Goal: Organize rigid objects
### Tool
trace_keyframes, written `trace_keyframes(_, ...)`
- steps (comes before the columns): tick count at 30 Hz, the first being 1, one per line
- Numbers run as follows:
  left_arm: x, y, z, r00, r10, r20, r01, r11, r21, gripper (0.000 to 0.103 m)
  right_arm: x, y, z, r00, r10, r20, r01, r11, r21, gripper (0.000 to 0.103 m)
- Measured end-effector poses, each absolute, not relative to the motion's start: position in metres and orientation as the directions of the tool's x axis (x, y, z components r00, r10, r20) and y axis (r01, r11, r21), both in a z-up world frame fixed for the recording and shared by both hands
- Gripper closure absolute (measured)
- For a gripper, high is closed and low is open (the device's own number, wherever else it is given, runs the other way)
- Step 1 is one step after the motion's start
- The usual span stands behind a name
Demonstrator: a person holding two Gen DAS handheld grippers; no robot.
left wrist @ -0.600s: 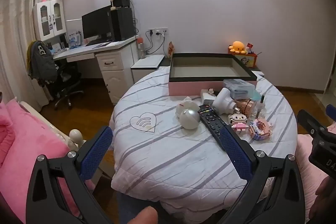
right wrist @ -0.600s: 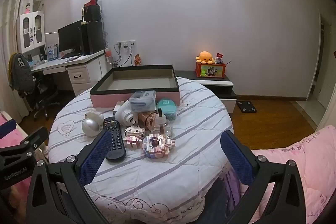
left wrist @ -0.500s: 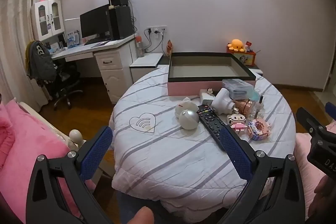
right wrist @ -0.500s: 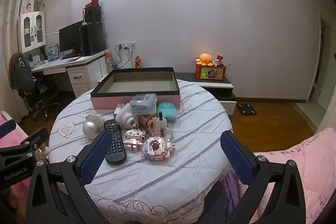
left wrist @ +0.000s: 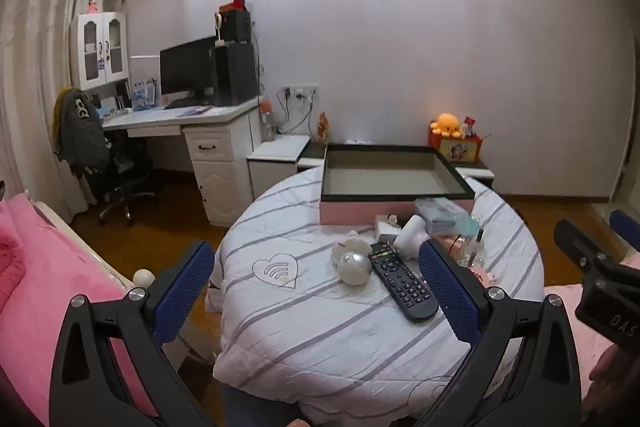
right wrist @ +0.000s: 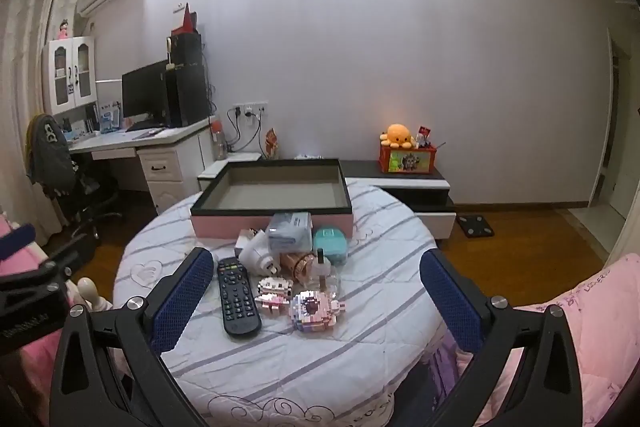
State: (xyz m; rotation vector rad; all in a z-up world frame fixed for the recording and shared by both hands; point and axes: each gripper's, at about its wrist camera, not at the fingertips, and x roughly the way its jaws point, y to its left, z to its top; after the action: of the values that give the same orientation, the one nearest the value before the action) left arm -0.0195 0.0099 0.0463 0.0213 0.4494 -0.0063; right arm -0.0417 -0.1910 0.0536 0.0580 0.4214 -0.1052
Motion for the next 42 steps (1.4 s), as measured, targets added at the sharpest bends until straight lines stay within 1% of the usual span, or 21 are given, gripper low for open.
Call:
trace_keyframes(6, -0.030, 0.007, 0.054, 0.911, 0.035, -0.411, -0.023, 0.999, 0.035, 0.000, -0.057, -0.192, 0.054, 0.910, -0.084, -0.406, 0.111, 0.993, 0.045, 0.000)
trace_keyframes(14, -0.044, 0.005, 0.060, 0.921, 0.026, -0.389, -0.010, 0.999, 0.043, 0.000, -0.065, -0.190, 0.057, 0.914, -0.080, -0.397, 0.109, 0.993, 0.051, 0.000)
trace_keyframes(31, -0.047, 0.006, 0.051, 0.909, 0.008, -0.417, 0.005, 1.000, 0.030, 0.000, -0.065, -0.188, 0.056, 0.910, -0.081, -0.406, 0.110, 0.993, 0.049, 0.000)
trace_keyframes(42, -0.048, 0.005, 0.050, 0.908, 0.006, -0.419, 0.006, 1.000, 0.027, 0.000, -0.065, -0.187, 0.055, 0.911, -0.080, -0.406, 0.109, 0.993, 0.049, 0.000)
